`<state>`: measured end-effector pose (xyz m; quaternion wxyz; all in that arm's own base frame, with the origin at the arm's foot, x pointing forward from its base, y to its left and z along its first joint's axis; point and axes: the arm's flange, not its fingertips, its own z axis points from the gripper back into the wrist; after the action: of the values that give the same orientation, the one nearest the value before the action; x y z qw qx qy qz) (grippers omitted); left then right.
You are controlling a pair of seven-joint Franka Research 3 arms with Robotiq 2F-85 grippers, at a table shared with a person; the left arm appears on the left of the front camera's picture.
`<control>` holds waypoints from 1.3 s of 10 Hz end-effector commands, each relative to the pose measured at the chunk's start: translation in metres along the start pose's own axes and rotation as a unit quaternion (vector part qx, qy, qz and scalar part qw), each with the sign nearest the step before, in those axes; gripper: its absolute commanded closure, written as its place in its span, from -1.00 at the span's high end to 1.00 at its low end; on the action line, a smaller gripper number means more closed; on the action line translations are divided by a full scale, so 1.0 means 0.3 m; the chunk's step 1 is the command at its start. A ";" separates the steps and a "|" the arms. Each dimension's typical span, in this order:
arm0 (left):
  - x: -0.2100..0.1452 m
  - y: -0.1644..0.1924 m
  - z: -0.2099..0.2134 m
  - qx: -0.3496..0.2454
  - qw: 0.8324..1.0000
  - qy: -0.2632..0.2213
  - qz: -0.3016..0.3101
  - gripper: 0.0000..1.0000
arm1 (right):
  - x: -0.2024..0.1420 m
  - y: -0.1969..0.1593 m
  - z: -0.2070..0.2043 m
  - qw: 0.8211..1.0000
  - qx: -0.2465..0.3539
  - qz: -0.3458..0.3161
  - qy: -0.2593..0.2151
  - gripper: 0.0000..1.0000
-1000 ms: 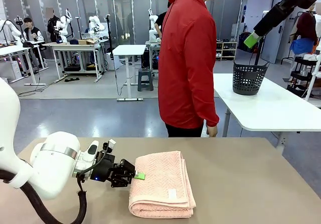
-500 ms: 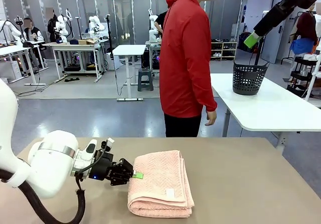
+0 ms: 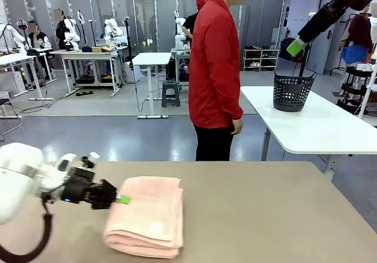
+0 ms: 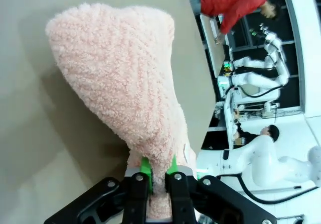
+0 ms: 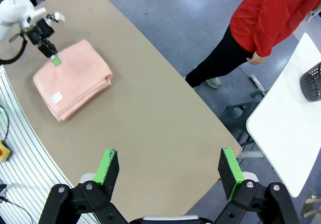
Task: Fold the towel.
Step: Pick up the 100 cm Hotel Towel and place it on the left side of the table.
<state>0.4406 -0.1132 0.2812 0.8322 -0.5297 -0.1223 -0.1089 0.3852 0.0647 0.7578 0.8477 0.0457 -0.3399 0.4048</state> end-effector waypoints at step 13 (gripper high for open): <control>0.084 0.221 0.841 0.170 0.983 0.065 0.000 0.00 | -0.004 0.002 0.002 1.000 -0.001 -0.001 0.002 1.00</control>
<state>0.4594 0.1483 0.3314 0.9154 -0.3733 -0.0873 -0.1227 0.3853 0.0642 0.7578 0.8477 0.0460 -0.3400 0.4045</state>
